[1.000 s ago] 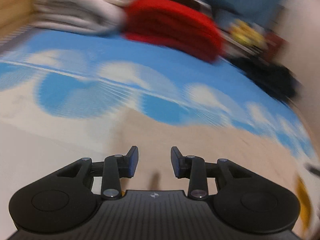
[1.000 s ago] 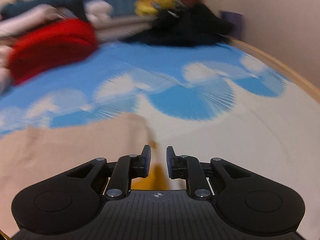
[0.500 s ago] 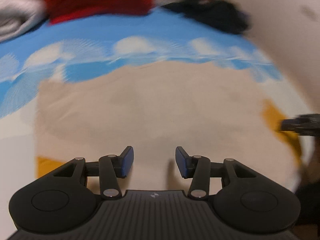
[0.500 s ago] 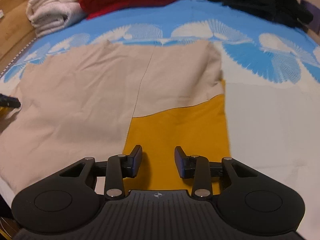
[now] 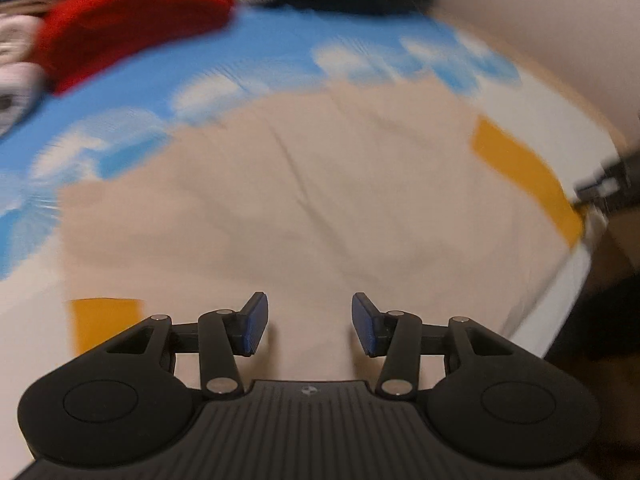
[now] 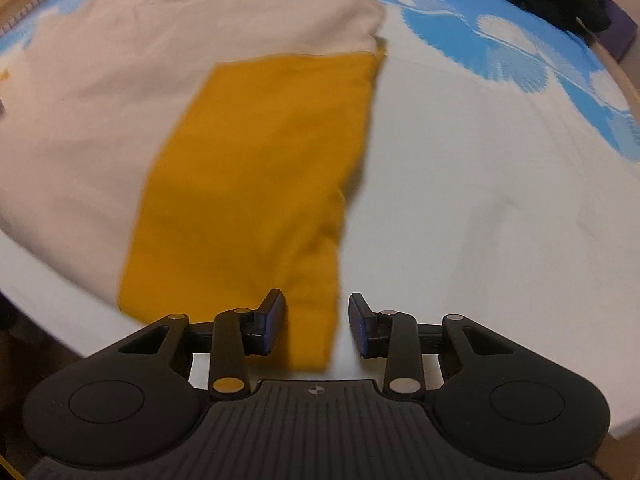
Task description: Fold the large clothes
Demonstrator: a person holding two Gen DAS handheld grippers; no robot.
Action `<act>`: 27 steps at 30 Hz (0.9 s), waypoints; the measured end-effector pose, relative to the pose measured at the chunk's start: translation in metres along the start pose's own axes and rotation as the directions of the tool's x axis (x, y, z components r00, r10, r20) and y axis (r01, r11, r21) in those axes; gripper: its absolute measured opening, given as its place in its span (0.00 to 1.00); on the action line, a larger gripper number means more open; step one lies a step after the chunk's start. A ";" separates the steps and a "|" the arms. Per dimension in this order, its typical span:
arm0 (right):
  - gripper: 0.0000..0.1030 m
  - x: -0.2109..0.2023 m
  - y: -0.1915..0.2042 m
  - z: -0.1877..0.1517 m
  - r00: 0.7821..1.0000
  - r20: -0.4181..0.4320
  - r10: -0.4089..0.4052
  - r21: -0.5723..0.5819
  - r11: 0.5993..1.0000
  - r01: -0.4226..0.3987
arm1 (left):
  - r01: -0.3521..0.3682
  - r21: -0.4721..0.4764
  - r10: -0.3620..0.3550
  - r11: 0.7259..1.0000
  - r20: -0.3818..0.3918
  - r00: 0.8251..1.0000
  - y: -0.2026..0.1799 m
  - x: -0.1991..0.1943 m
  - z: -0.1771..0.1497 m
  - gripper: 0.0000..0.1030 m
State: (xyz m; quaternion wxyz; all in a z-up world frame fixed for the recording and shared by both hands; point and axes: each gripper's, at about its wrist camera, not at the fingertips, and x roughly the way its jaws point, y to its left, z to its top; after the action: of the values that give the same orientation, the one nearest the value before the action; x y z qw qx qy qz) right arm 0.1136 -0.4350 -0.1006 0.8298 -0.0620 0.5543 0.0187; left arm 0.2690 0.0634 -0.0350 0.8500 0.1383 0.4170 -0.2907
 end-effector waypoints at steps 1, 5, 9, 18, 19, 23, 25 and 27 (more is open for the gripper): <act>0.33 -0.009 0.000 -0.001 0.999 0.030 -0.031 -0.006 0.999 0.031 | -0.028 -0.033 0.029 0.999 0.046 0.998 -0.001 -0.020 -0.002 0.50; 0.32 -0.073 -0.008 0.006 0.944 0.299 -0.137 0.129 0.986 0.102 | -0.114 -0.184 0.155 0.976 0.227 0.962 -0.010 -0.083 -0.006 0.53; 0.33 -0.151 0.007 0.003 0.775 0.591 -0.225 0.285 0.957 0.060 | -0.155 -0.277 0.237 0.948 0.292 0.927 -0.041 -0.120 -0.024 0.60; 0.42 -0.188 0.100 -0.039 0.618 0.760 -0.202 0.317 0.945 -0.080 | -0.209 -0.299 0.286 0.931 0.243 0.927 -0.082 -0.124 -0.092 0.71; 0.42 -0.183 0.107 -0.038 0.646 0.738 -0.192 0.324 0.942 -0.090 | -0.214 -0.303 0.295 0.929 0.253 0.921 -0.080 -0.124 -0.092 0.73; 0.42 -0.172 0.124 -0.032 0.678 0.718 -0.157 0.337 0.931 -0.142 | -0.226 -0.368 0.327 0.902 0.240 0.914 -0.066 -0.114 -0.097 0.74; 0.42 -0.166 0.133 -0.027 0.681 0.711 -0.177 0.310 0.947 -0.078 | -0.234 -0.388 0.339 0.891 0.229 0.912 -0.062 -0.112 -0.099 0.74; 0.42 -0.166 0.141 -0.028 0.677 0.712 -0.186 0.307 0.949 -0.063 | -0.246 -0.391 0.350 0.887 0.222 0.910 -0.060 -0.112 -0.097 0.74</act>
State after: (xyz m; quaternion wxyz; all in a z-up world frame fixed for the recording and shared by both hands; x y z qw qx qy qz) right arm 0.0102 -0.2925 0.0304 0.9811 0.0615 0.1687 -0.0726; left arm 0.1170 0.1045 -0.0055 0.9467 0.0021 0.3086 -0.0922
